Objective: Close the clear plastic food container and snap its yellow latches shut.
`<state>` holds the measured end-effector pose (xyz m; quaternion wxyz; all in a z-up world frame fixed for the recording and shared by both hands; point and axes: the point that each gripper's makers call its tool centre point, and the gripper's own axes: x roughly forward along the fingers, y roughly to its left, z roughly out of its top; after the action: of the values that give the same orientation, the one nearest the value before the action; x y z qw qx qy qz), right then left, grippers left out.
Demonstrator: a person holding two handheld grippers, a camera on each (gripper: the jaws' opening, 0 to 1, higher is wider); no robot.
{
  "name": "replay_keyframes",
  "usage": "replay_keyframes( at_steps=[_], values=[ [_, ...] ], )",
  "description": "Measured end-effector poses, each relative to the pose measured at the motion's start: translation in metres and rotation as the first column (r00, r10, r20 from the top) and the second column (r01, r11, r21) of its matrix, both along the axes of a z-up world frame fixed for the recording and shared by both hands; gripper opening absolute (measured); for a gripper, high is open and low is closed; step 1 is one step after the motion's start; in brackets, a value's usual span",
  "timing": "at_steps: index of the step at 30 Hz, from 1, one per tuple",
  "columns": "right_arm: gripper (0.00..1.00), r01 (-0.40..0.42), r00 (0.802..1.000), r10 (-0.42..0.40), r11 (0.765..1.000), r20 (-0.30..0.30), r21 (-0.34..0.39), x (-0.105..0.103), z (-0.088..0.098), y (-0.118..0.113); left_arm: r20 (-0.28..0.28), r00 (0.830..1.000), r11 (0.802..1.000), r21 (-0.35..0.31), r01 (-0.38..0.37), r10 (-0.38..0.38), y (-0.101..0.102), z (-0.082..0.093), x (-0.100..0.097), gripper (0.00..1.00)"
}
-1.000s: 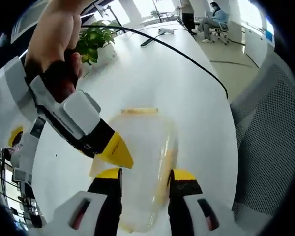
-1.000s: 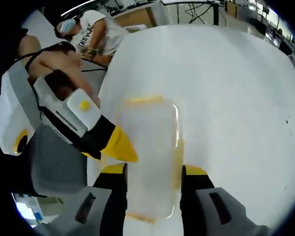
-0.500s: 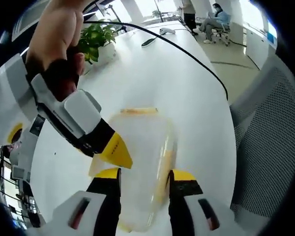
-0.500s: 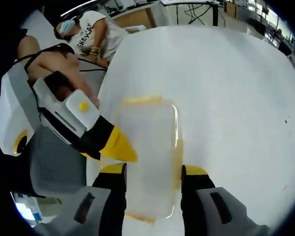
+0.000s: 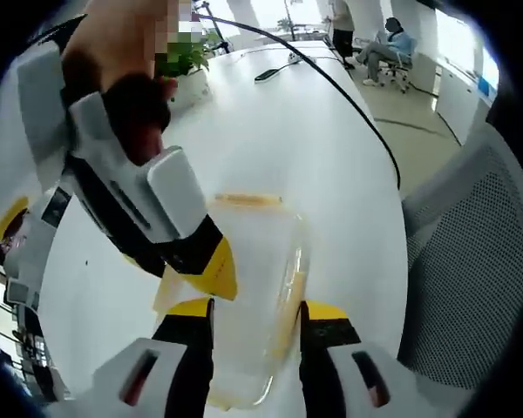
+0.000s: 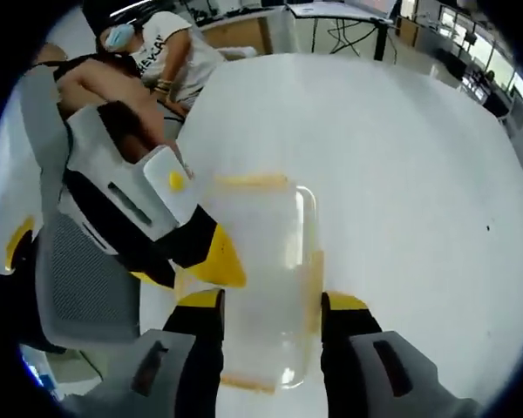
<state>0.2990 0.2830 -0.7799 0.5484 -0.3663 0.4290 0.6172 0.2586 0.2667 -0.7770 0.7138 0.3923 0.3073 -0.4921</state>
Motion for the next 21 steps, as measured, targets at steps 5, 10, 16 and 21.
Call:
replay_keyframes(
  at_steps=[5,10,16,21],
  values=[
    [0.41,0.057,0.998,-0.058,0.998,0.037,0.037,0.002,0.002,-0.002,-0.049,0.999,1.0,-0.001,0.016,-0.016,-0.001,0.0,-0.007,0.41],
    [0.39,0.056,0.994,-0.067,0.991,0.089,0.121,0.001,0.006,-0.004,-0.066,0.997,0.999,0.011,0.032,-0.032,0.0,0.0,-0.01,0.43],
    [0.48,0.184,0.981,-0.192,0.965,0.026,0.187,-0.006,0.005,-0.015,-0.068,0.997,0.999,0.021,0.042,-0.041,0.004,0.001,-0.011,0.47],
    [0.49,0.2,0.975,-0.214,0.96,0.054,0.196,-0.004,0.009,-0.018,-0.092,0.994,0.998,0.022,0.059,-0.057,0.005,0.002,-0.012,0.54]
  ],
)
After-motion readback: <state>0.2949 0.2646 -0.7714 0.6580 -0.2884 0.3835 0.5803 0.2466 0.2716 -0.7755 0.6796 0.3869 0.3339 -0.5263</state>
